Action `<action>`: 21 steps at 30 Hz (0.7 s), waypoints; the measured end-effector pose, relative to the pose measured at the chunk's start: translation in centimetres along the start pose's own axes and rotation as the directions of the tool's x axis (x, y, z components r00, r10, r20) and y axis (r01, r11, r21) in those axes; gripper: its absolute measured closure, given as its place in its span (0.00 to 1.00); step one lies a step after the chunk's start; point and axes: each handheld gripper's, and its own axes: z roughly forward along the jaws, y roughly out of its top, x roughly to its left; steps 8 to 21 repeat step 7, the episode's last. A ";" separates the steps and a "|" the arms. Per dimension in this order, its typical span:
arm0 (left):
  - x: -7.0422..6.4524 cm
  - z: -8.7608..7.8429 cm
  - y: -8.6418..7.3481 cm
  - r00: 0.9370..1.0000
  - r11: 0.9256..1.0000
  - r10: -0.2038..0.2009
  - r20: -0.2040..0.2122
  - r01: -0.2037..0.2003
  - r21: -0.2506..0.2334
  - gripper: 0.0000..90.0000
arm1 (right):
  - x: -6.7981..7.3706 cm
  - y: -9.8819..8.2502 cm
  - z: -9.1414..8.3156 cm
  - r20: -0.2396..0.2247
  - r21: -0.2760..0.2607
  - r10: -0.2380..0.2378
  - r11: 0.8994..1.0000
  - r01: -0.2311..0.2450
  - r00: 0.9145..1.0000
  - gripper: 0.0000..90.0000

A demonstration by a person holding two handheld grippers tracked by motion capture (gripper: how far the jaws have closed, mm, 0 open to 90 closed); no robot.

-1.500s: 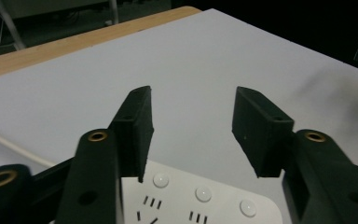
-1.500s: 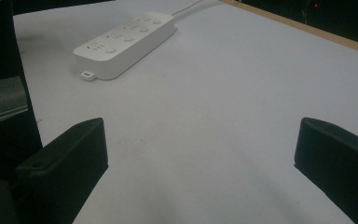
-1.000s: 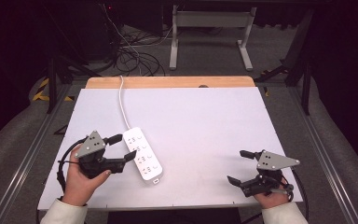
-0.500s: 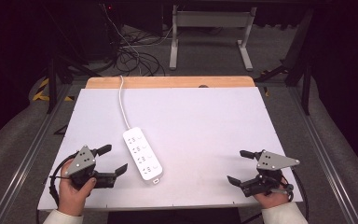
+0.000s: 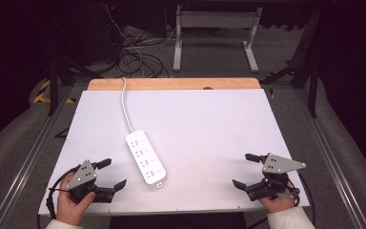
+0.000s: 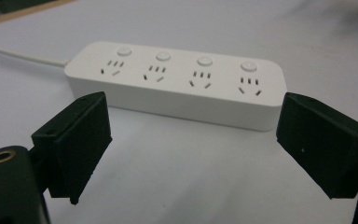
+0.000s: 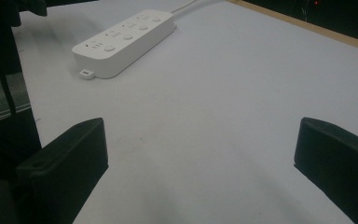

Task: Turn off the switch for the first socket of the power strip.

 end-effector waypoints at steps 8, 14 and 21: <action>0.1 0.4 -0.3 0.998 0.998 -0.064 -0.004 0.064 0.011 0.12 | 0.0 0.0 0.1 -0.001 0.008 0.002 1.000 -0.002 1.000 0.03; 0.1 0.4 -0.3 0.998 0.998 -0.064 -0.004 0.064 0.011 0.12 | 0.0 0.0 0.1 -0.001 0.008 0.002 1.000 -0.002 1.000 0.03; 0.1 0.4 -0.3 0.998 0.998 -0.064 -0.004 0.064 0.011 0.12 | 0.0 0.0 0.1 -0.001 0.008 0.002 1.000 -0.002 1.000 0.03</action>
